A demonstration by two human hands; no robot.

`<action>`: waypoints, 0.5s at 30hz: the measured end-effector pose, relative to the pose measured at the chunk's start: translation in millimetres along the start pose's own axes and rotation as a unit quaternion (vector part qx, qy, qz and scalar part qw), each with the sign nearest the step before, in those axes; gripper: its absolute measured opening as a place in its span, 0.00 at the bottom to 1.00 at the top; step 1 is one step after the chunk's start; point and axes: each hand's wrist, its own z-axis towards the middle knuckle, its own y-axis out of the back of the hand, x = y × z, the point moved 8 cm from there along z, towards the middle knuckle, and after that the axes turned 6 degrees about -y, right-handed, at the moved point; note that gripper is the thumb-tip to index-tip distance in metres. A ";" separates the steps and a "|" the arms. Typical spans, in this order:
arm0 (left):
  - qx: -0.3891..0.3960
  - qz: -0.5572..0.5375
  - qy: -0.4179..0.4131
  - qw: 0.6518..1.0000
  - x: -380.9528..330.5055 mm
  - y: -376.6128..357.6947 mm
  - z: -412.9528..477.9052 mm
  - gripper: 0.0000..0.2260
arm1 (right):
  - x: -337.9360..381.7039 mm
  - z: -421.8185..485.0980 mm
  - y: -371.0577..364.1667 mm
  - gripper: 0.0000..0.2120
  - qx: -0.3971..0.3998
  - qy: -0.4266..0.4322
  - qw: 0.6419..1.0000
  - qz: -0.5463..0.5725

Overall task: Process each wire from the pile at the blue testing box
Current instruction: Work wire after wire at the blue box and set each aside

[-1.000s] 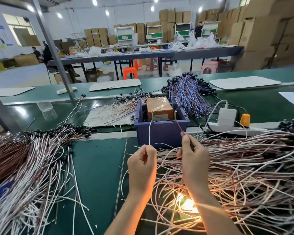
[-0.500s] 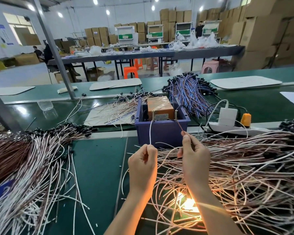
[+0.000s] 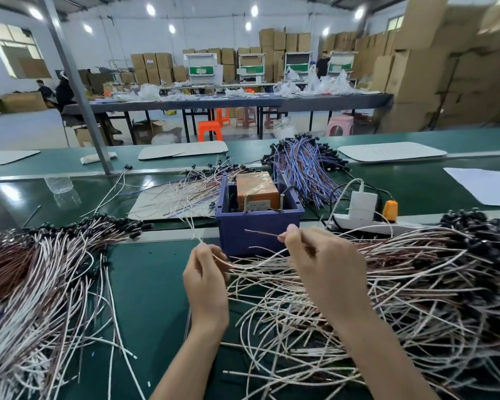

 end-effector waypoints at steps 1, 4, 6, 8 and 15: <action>0.003 -0.010 0.023 1.000 3.9 -0.3 -0.8 0.17 | 8.5 8.7 19.5 0.24 -0.035 0.052 0.996 -0.066; 0.028 -0.023 0.057 0.998 7.5 -6.7 -4.3 0.17 | 13.4 40.5 73.4 0.22 -0.111 0.146 0.966 -0.182; 0.043 -0.018 0.064 0.997 7.5 -11.5 -7.6 0.17 | -1.7 61.2 98.6 0.21 -0.118 0.159 0.954 -0.224; 0.050 -0.005 0.070 0.996 7.4 -14.2 -10.4 0.17 | -31.7 75.0 104.2 0.20 -0.049 0.138 0.955 -0.259; 0.082 -0.018 0.098 0.992 6.4 -13.8 -3.0 0.18 | -113.0 52.9 78.9 0.12 0.104 0.022 0.913 -0.394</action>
